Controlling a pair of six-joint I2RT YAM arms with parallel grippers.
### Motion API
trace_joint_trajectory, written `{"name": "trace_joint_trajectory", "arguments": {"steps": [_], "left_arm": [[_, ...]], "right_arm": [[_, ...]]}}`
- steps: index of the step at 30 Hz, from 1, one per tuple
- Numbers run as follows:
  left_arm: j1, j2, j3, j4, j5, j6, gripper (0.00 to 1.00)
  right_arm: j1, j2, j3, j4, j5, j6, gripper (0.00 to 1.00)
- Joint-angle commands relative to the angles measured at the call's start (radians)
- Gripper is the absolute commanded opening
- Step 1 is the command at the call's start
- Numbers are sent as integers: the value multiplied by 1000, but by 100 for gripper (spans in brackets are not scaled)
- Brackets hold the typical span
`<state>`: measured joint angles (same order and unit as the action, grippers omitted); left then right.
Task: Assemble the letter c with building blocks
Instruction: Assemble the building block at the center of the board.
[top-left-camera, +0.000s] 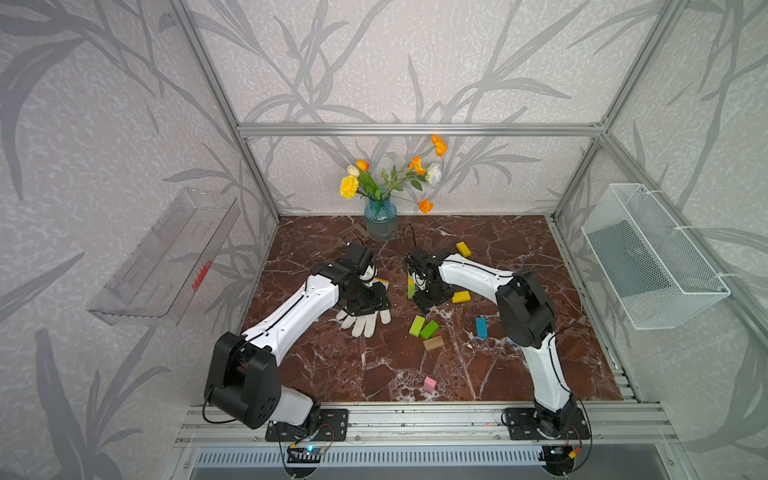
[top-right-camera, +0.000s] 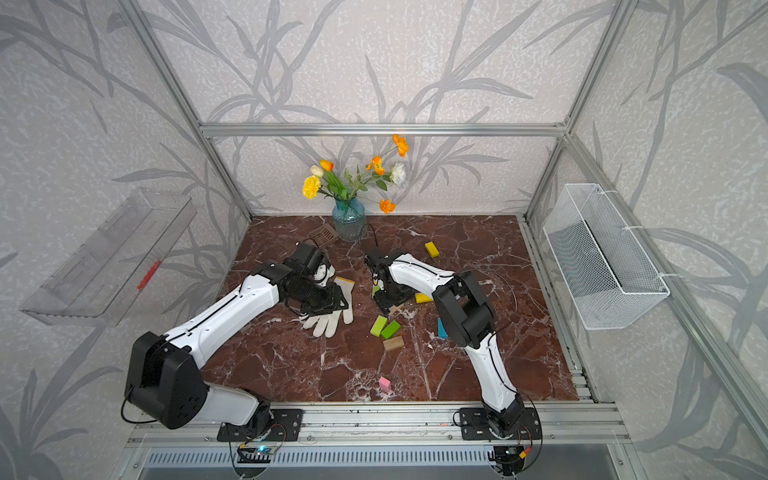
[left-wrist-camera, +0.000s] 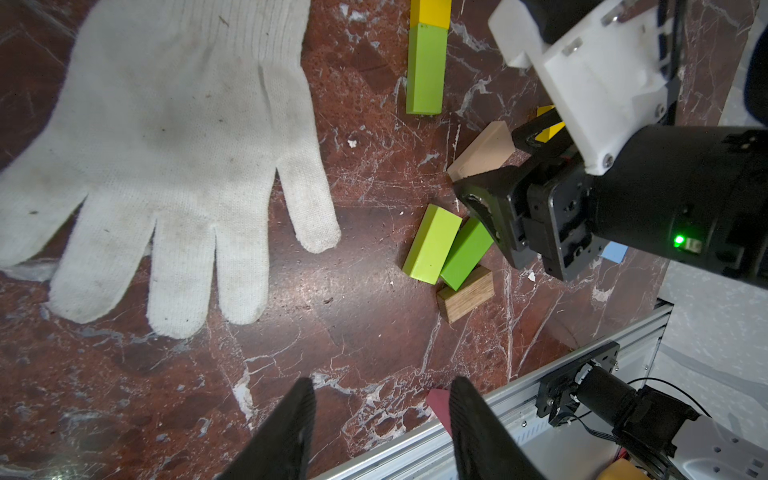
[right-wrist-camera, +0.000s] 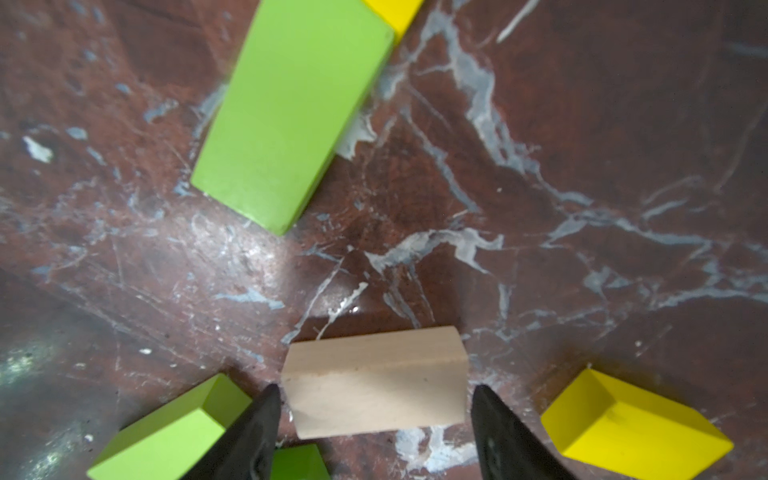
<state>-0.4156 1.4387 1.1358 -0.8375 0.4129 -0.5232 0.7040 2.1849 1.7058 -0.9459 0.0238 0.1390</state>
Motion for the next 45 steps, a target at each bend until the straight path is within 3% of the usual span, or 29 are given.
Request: {"name": "trace_joint_trajectory", "arguments": {"steps": [1, 10, 32, 45], "left_arm": [[5, -14, -10, -8, -3, 15, 53], [5, -13, -18, 3, 2, 16, 54], [24, -44, -61, 47, 13, 6, 53], [52, -69, -84, 37, 25, 26, 53]], "right_arm": [[-5, 23, 0, -1, -13, 13, 67], [0, 7, -17, 22, -41, 98, 61], [64, -5, -33, 87, -13, 524, 59], [83, 49, 59, 65, 6, 579, 59]]}}
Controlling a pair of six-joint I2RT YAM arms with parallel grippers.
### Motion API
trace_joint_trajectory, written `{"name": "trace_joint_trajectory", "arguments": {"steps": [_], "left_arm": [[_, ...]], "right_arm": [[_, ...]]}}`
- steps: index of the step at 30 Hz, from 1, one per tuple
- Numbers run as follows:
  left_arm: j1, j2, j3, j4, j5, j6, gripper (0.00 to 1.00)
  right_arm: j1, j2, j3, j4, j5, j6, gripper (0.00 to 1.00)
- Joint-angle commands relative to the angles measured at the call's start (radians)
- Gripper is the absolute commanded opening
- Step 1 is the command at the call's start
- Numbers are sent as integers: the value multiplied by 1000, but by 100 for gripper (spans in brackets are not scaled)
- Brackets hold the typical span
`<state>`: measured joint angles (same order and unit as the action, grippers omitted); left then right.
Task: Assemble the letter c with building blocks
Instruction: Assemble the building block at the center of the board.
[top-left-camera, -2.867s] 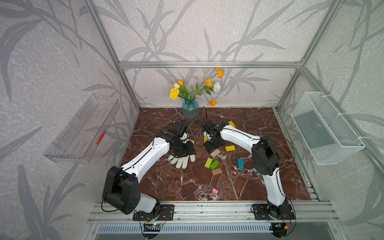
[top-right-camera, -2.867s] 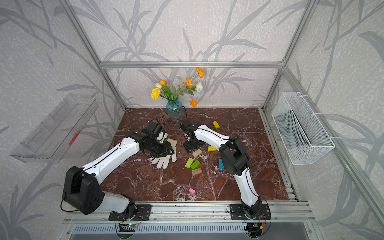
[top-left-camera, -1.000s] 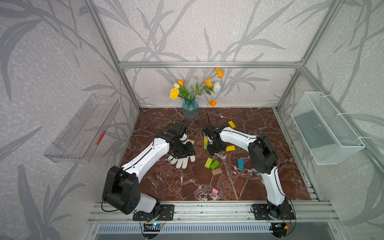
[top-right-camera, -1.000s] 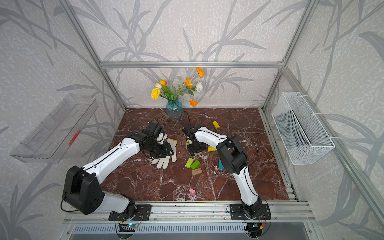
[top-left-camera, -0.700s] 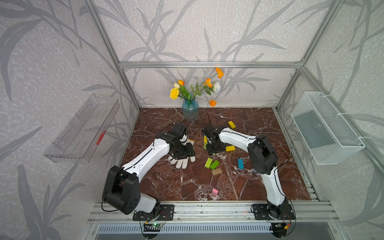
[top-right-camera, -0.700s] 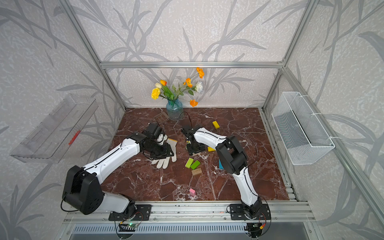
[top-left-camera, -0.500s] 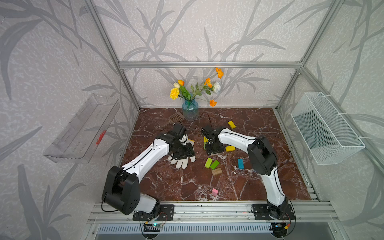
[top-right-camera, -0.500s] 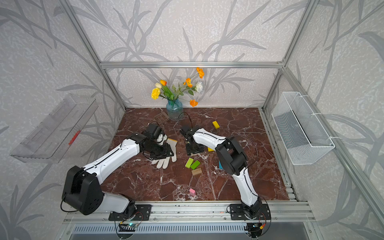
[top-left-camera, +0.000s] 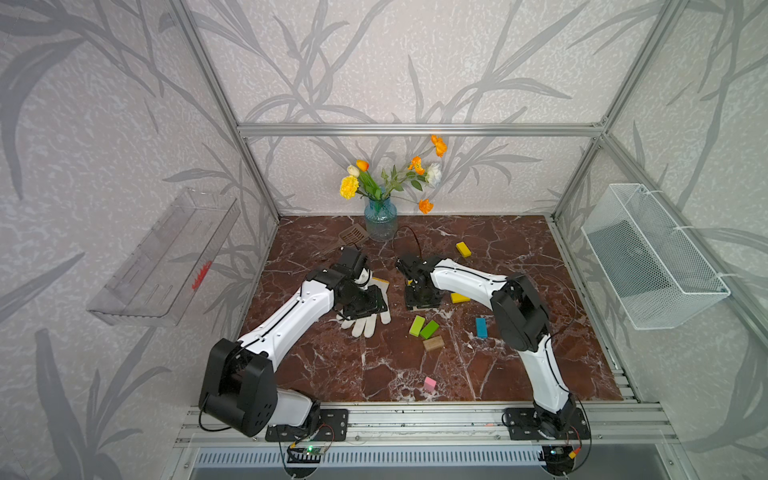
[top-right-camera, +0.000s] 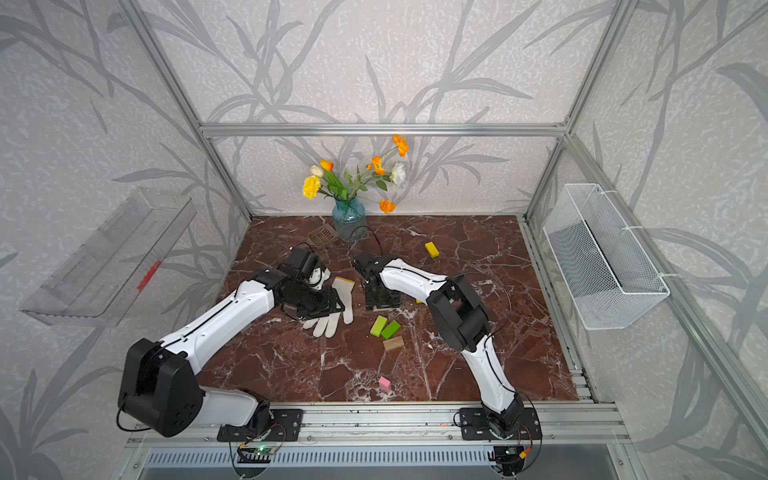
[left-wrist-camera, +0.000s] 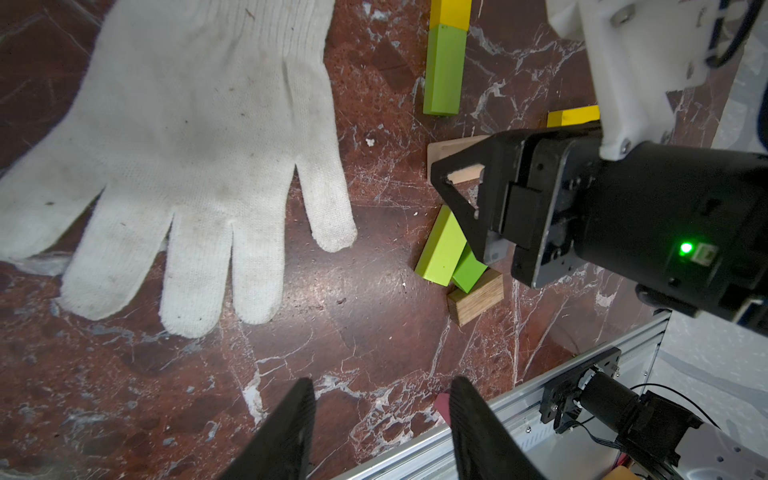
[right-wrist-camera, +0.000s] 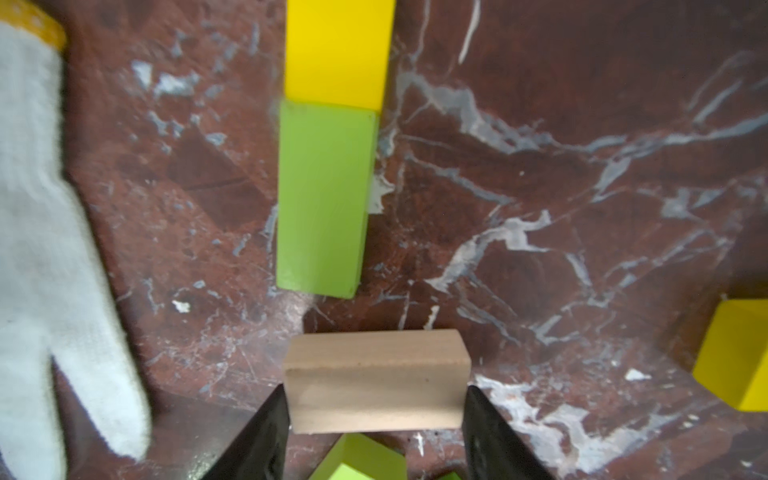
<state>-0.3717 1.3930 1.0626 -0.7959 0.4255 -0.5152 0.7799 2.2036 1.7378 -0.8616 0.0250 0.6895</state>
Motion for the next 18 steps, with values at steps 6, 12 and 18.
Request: {"name": "trace_joint_trajectory", "arguments": {"steps": [6, 12, 18], "left_arm": [[16, -26, -11, -8, 18, 24, 53], [20, -24, -16, -8, 19, 28, 53], [21, -23, -19, -6, 21, 26, 53]], "right_arm": [[5, 46, 39, -24, 10, 38, 59], [4, 57, 48, -25, 11, 41, 60], [1, 68, 65, -36, 13, 43, 61]]}}
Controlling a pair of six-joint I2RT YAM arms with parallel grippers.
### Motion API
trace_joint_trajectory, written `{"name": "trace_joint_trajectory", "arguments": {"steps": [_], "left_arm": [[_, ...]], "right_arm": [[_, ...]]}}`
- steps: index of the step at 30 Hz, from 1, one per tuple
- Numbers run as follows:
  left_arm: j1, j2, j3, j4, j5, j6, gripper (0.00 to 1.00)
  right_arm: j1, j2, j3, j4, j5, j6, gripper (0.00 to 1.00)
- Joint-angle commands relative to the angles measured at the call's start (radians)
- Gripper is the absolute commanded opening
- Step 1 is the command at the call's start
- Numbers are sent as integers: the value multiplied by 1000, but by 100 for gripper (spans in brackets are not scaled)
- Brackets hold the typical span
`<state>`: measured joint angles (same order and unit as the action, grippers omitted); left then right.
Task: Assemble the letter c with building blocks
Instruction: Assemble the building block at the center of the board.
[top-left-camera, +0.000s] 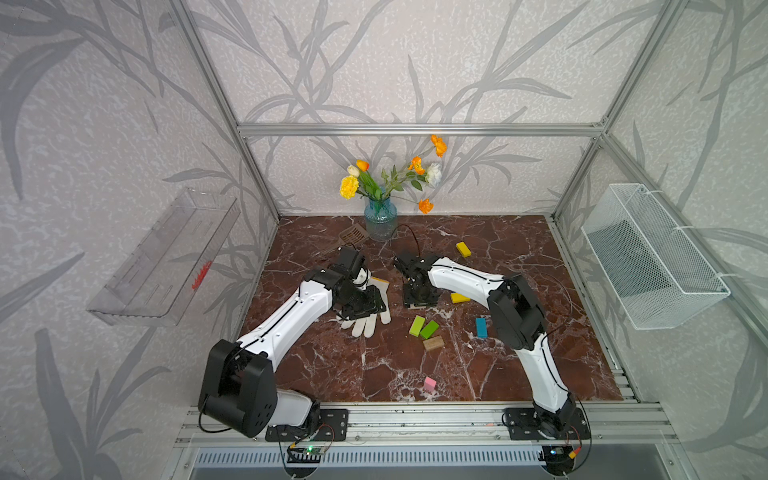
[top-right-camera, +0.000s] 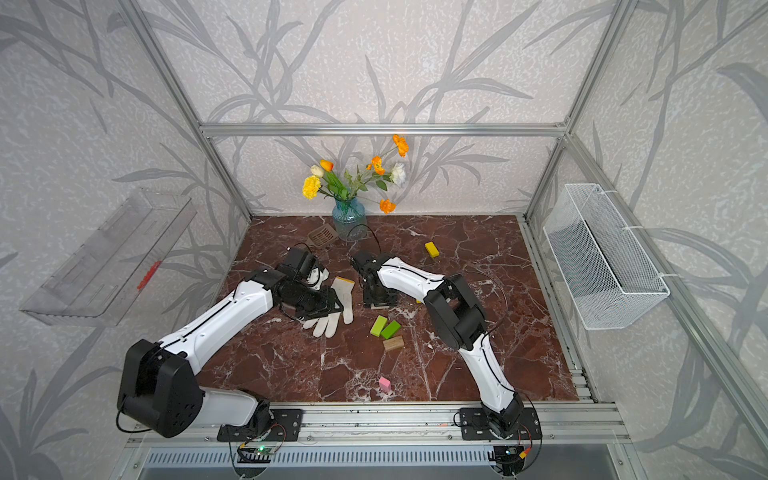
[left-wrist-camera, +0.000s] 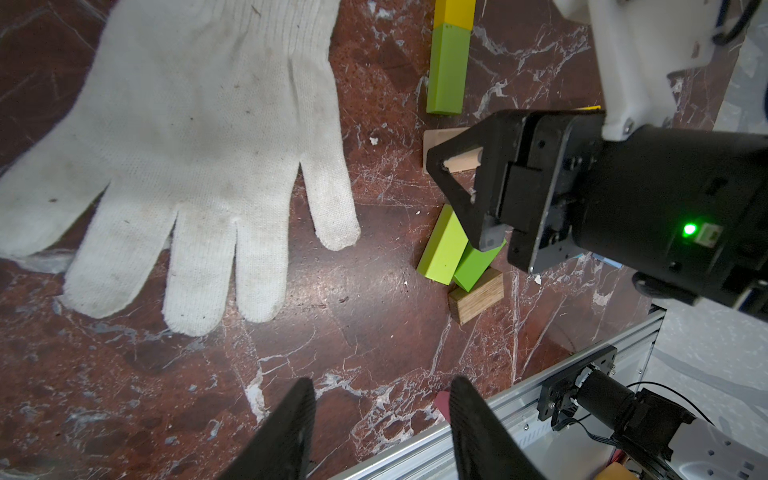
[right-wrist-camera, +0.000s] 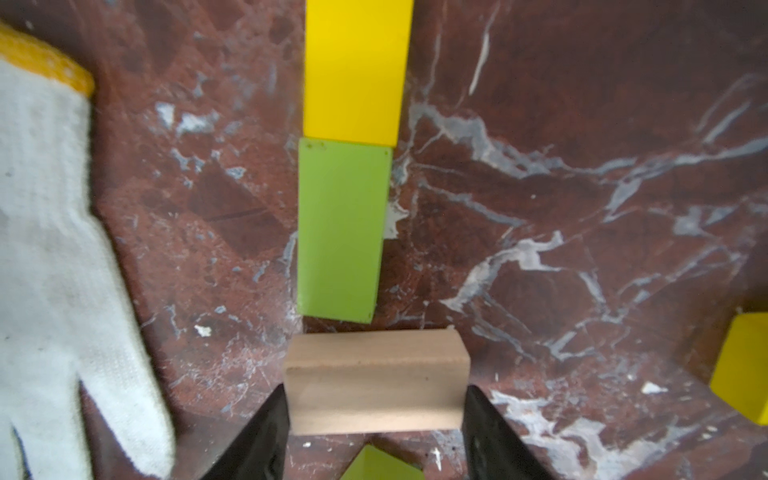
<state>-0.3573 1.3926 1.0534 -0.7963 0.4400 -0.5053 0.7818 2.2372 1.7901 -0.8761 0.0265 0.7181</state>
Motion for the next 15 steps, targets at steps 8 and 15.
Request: {"name": "trace_joint_trajectory", "arguments": {"steps": [8, 15], "left_arm": [[9, -23, -15, -8, 7, 20, 53], [9, -25, -16, -11, 3, 17, 53]], "right_arm": [[-4, 35, 15, -23, 15, 13, 71], [-4, -5, 7, -24, 16, -6, 79]]}}
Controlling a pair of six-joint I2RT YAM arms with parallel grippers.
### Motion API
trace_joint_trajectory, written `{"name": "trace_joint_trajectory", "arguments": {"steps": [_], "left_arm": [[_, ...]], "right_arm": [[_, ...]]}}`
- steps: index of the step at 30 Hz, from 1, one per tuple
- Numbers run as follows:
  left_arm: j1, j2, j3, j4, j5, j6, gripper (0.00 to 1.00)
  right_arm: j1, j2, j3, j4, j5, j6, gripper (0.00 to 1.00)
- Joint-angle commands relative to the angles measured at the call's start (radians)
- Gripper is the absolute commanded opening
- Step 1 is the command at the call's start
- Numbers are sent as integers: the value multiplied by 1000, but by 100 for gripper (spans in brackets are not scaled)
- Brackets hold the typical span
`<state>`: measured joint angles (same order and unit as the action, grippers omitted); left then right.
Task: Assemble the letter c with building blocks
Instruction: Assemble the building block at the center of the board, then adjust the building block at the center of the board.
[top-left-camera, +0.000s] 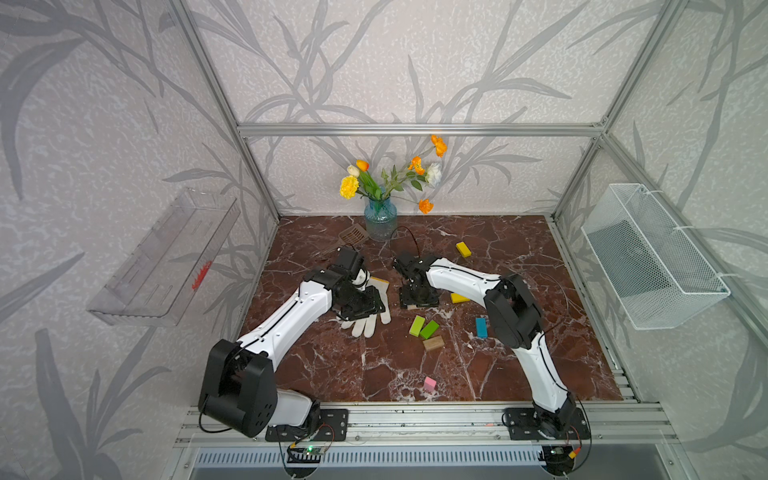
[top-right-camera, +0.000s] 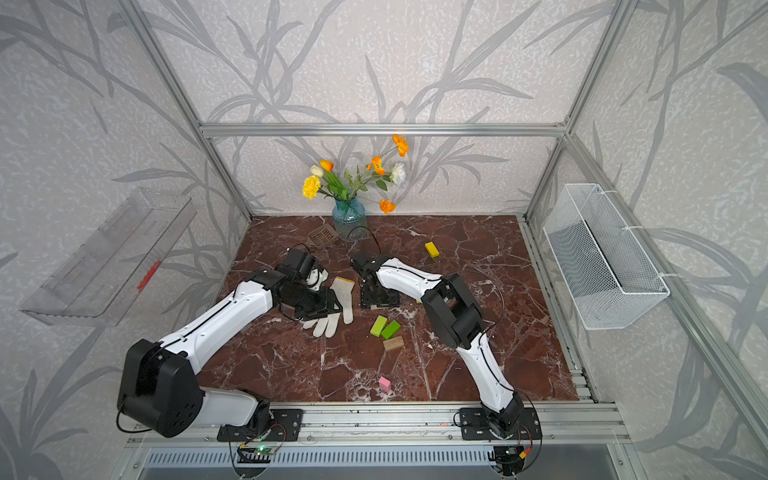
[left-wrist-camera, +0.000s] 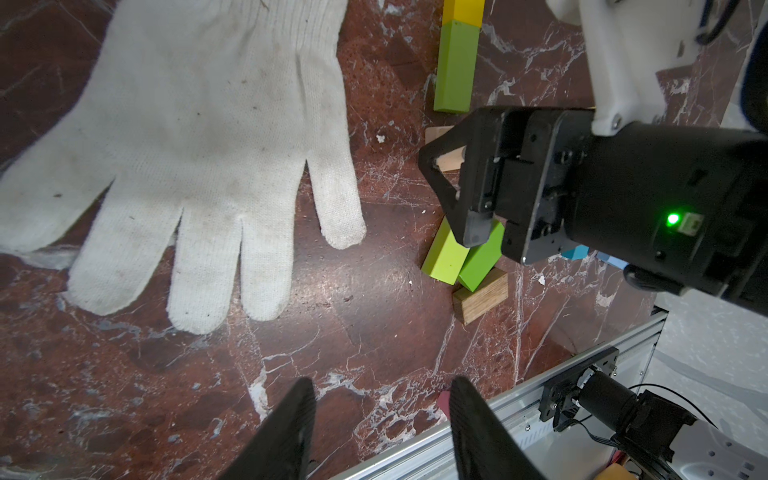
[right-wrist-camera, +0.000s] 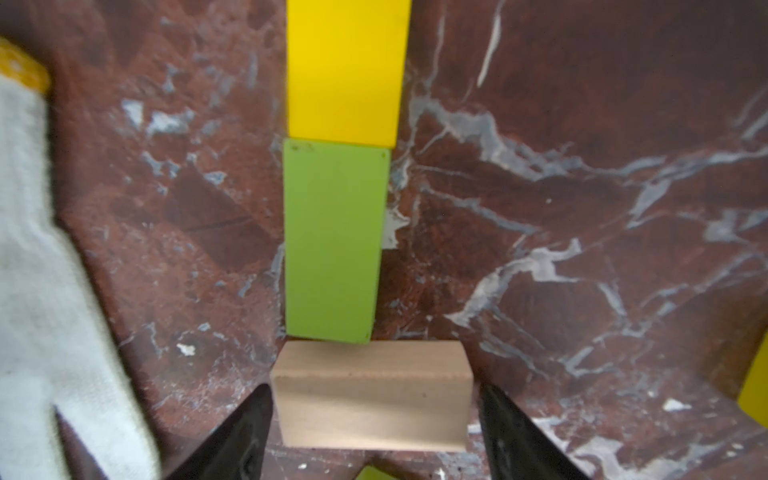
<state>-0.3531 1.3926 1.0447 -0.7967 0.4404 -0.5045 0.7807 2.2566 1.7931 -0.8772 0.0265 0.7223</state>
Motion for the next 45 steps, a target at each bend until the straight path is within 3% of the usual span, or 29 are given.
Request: {"name": "trace_joint_trajectory", "arguments": {"steps": [1, 8, 15, 21, 28, 45], "left_arm": [[5, -23, -6, -11, 3, 15, 54], [6, -20, 4, -15, -7, 2, 53], [6, 11, 27, -11, -4, -22, 53], [-4, 60, 33, 46, 6, -98, 39], [-65, 170, 90, 98, -15, -177, 24], [-183, 413, 204, 173, -55, -298, 1]], "right_arm": [[-3, -38, 1, -26, 18, -10, 79], [-10, -183, -93, -30, 22, -14, 78], [-76, -323, -220, -21, -21, -31, 65], [-151, -400, -292, -21, -70, -75, 55], [-234, -458, -375, 4, -116, -113, 51], [-303, -492, -496, 77, -200, -127, 43]]}}
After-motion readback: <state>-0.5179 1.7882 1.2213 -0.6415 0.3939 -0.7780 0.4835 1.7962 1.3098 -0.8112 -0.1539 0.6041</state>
